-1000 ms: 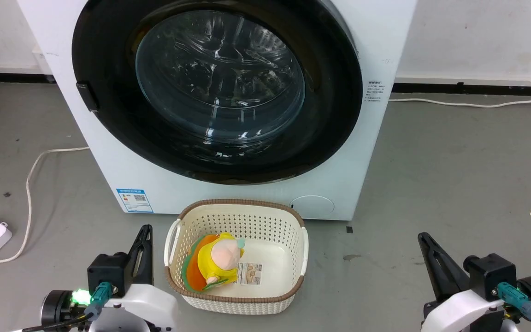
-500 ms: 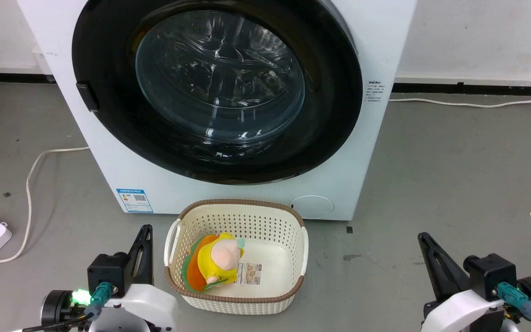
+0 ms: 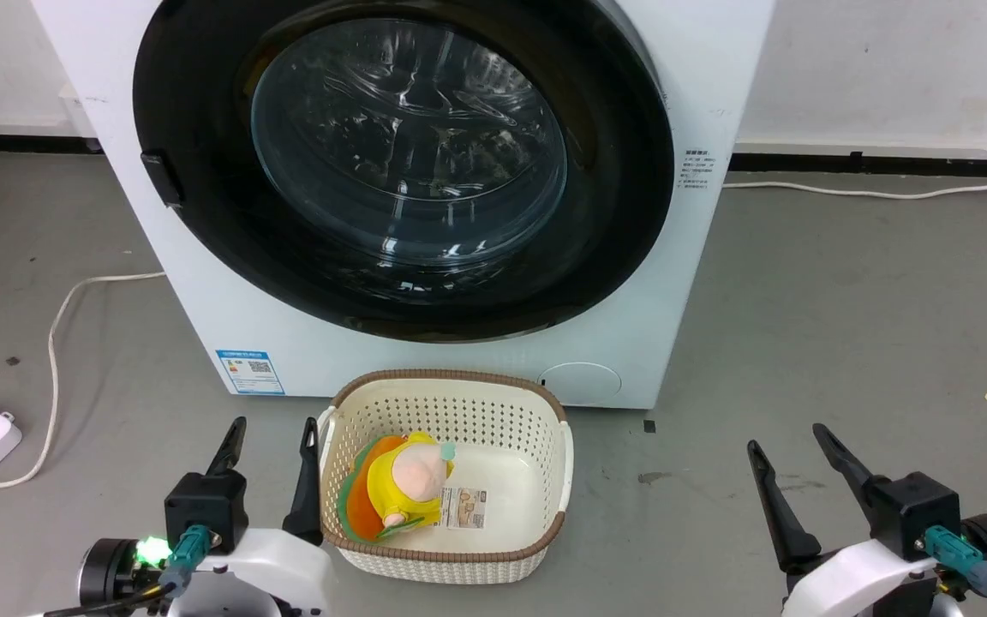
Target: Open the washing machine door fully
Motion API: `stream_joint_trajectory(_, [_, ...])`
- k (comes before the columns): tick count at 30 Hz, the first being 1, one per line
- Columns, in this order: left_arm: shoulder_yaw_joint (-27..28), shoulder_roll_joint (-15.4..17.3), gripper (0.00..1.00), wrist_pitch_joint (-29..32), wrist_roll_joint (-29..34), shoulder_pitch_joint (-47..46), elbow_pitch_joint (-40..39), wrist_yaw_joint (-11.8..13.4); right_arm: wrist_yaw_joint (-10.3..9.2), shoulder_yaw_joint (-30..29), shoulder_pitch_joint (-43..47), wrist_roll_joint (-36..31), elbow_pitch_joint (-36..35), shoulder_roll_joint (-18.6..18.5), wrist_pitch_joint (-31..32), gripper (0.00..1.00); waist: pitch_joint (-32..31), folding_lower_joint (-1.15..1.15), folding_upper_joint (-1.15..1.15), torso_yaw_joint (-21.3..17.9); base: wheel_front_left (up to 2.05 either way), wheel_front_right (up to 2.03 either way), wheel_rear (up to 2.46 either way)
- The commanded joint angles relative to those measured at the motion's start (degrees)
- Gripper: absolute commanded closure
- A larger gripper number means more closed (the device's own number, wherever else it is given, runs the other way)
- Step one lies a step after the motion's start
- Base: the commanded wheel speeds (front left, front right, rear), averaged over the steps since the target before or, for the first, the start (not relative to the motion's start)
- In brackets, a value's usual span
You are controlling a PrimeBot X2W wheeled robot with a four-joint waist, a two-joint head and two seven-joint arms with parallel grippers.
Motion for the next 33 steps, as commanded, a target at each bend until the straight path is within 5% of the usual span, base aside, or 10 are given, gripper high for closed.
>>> stream_joint_trajectory(1, [-0.2,0.0,0.0,-0.7,0.1,0.0,0.2,0.2,0.0,-0.1,-0.1,0.3,0.0,0.0,-0.6,0.0,0.1,0.0,0.0,0.0,0.0,0.0,0.0])
stream_joint_trajectory(17, [-1.4,0.1,0.0,-2.7,0.1,-1.3,-0.1,0.6,-0.01,-0.2,-2.5,2.9,-1.1,-0.4,-2.6,0.0,2.7,0.0,0.0,0.5,0.0,0.0,0.0])
stream_joint_trajectory(33, [-2.6,0.1,0.0,-4.6,0.0,-4.1,-1.0,1.1,-0.02,0.9,-11.9,9.1,-0.9,-4.9,-3.2,0.0,7.9,0.0,0.0,1.5,0.0,0.0,0.0])
